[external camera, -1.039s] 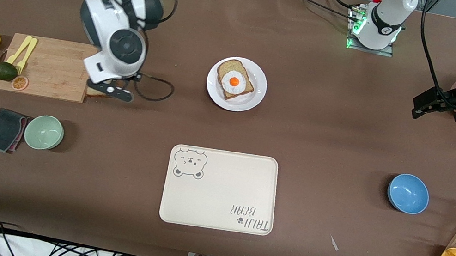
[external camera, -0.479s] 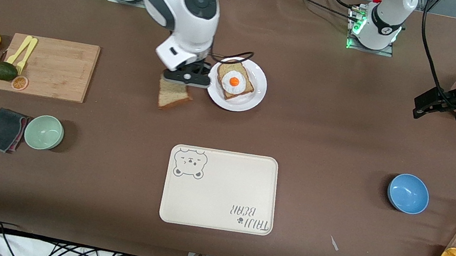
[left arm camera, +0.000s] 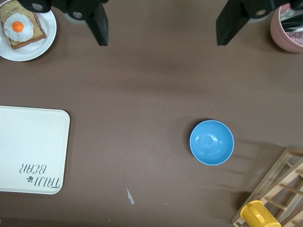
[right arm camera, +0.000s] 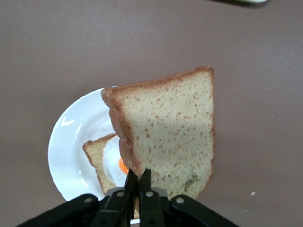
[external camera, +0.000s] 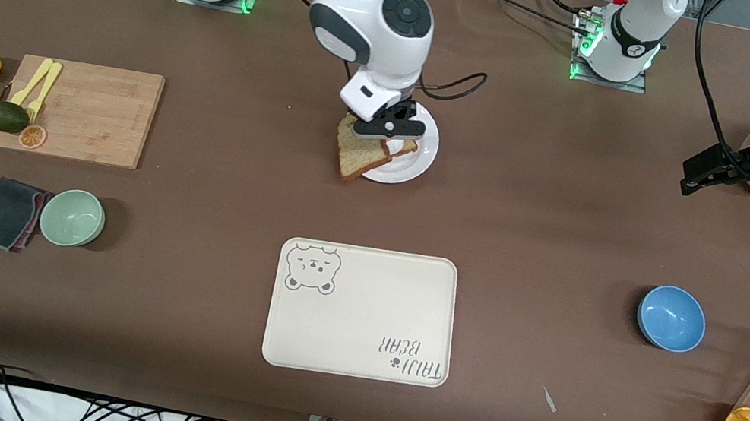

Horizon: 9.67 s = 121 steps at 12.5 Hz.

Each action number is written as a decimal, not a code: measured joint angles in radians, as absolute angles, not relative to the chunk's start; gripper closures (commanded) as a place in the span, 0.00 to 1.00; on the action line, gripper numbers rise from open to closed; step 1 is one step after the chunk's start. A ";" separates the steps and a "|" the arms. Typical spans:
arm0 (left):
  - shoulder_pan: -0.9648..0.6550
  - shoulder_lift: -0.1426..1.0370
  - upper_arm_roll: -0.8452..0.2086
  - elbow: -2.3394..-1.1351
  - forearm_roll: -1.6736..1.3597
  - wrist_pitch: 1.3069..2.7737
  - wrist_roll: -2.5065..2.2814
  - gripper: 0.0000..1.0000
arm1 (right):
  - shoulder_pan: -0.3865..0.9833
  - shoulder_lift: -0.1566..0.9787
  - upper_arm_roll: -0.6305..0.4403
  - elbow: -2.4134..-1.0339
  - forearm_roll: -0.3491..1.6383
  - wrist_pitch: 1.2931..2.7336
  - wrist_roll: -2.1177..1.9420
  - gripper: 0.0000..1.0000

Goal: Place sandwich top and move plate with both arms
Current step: 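Lay the bread slice on the egg toast and open the right gripper, then withdraw the right gripper while the left gripper reaches toward the plate, then grip the white plate rim with the left gripper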

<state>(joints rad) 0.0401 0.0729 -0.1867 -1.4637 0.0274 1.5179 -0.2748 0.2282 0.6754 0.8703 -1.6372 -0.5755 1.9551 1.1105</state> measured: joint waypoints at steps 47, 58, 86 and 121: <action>0.053 0.074 -0.178 -1.464 0.027 1.511 -0.275 0.00 | 0.089 0.831 0.917 -1.419 -0.776 1.672 1.381 0.00; 0.056 0.078 -0.187 -1.535 0.027 1.464 -0.258 0.00 | 0.053 0.719 0.495 -1.206 -0.461 1.729 0.867 0.00; 0.053 0.069 -0.300 -2.354 -0.858 2.105 0.330 0.00 | -0.131 0.055 0.165 -1.690 -0.073 1.718 0.136 0.00; -0.006 0.527 -0.665 -2.372 -1.962 2.606 1.243 0.62 | -0.135 0.048 0.141 -1.695 0.002 1.706 0.060 0.00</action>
<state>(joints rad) -0.0060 0.5270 -0.6653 -2.3719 -1.9617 2.6056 1.2429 -0.1350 0.0476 0.1410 -1.6947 0.0019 1.7057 0.0600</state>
